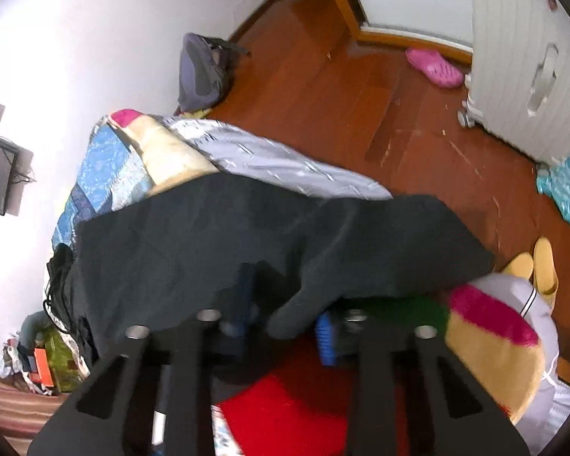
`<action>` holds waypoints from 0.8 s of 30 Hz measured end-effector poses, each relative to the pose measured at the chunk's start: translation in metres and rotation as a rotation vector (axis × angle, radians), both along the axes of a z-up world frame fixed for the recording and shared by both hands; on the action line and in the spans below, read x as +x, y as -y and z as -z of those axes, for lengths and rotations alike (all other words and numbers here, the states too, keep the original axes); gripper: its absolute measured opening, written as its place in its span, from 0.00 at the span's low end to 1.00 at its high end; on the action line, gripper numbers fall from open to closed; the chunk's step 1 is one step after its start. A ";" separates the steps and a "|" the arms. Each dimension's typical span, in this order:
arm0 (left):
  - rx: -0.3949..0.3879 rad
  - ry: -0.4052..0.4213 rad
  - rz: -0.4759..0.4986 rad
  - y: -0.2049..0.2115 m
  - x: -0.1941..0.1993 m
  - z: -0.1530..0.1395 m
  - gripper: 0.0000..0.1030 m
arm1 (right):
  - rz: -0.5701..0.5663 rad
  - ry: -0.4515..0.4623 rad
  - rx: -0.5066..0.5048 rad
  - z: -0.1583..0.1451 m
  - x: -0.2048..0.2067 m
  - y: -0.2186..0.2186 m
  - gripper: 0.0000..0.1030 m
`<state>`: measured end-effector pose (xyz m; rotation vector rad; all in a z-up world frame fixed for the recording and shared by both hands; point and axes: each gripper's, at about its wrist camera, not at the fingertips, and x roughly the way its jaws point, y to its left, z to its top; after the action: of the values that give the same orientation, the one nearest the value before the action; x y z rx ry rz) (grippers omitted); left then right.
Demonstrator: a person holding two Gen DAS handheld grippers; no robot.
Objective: Fold large clothes
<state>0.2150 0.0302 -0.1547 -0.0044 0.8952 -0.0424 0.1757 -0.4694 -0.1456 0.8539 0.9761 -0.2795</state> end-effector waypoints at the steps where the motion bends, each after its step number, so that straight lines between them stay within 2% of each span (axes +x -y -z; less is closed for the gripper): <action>1: 0.002 0.004 0.002 -0.001 -0.001 0.000 0.72 | -0.011 0.015 -0.014 -0.007 0.001 -0.002 0.13; 4: 0.000 0.012 0.003 -0.002 -0.002 -0.002 0.72 | -0.103 0.092 -0.107 -0.049 0.008 -0.019 0.11; 7: -0.010 0.013 0.001 -0.002 -0.002 -0.002 0.72 | -0.193 0.209 -0.178 -0.100 0.012 -0.044 0.10; 12: -0.028 0.019 -0.002 -0.005 -0.004 -0.003 0.72 | -0.360 0.394 -0.212 -0.167 0.021 -0.101 0.10; 14: -0.031 0.024 -0.003 -0.006 -0.005 -0.004 0.72 | -0.427 0.432 -0.202 -0.177 0.023 -0.124 0.10; 16: -0.035 0.028 -0.008 -0.009 -0.007 -0.006 0.72 | -0.510 0.454 -0.173 -0.181 0.028 -0.154 0.10; 19: -0.041 0.029 -0.017 -0.014 -0.009 -0.008 0.72 | -0.617 0.445 -0.158 -0.169 0.039 -0.198 0.09; 22: -0.029 0.030 -0.029 -0.021 -0.011 -0.009 0.72 | -0.708 0.381 -0.113 -0.142 0.054 -0.232 0.10; 24: -0.028 0.031 -0.038 -0.027 -0.013 -0.010 0.72 | -0.768 0.304 -0.098 -0.115 0.062 -0.254 0.10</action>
<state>0.2016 0.0567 -0.1450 -0.0464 0.8634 -0.0192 0.2379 -0.2149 -0.0308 0.3681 0.9248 0.4462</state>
